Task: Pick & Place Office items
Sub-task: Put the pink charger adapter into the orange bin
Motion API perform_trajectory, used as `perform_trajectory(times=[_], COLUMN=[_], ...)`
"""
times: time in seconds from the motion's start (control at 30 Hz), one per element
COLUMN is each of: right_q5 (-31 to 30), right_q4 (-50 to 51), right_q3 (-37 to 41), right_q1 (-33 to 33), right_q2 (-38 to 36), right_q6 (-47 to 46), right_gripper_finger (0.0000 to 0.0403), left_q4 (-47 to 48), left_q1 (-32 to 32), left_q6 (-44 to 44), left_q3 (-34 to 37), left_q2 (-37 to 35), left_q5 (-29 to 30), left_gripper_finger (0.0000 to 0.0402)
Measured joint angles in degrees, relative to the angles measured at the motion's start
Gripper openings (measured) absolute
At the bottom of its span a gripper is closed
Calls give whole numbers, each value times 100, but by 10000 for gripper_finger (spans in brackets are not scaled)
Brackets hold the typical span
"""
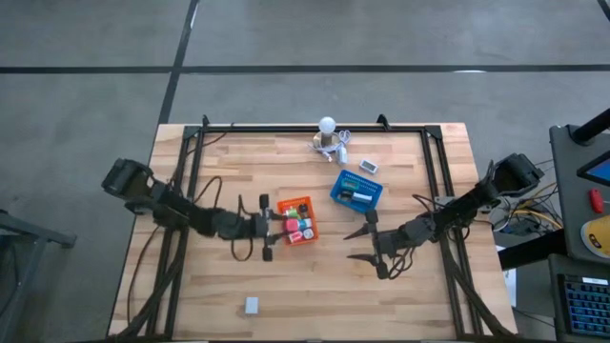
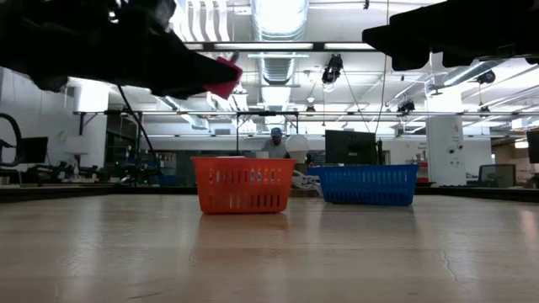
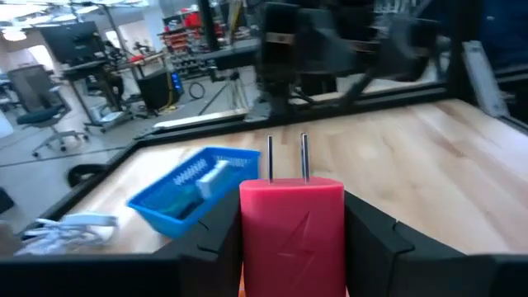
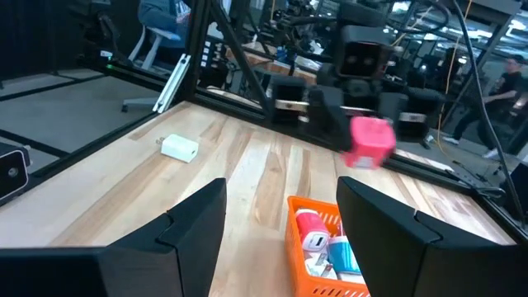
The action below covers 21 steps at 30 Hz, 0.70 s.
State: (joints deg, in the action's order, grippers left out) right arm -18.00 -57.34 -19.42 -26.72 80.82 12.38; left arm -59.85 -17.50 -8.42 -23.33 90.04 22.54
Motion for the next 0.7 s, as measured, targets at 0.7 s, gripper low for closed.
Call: perform_trajectory(times=[0.7], right_q5=[-2], right_q4=[6], right_q3=[4], right_q1=[0], right_q2=[0], right_q6=[18], right_gripper_finger=[226], left_q4=[2179], left_q1=[1315], left_q6=[491], left_q3=[-1284], left_q2=[579], left_q5=[-996], left_gripper_finger=[145])
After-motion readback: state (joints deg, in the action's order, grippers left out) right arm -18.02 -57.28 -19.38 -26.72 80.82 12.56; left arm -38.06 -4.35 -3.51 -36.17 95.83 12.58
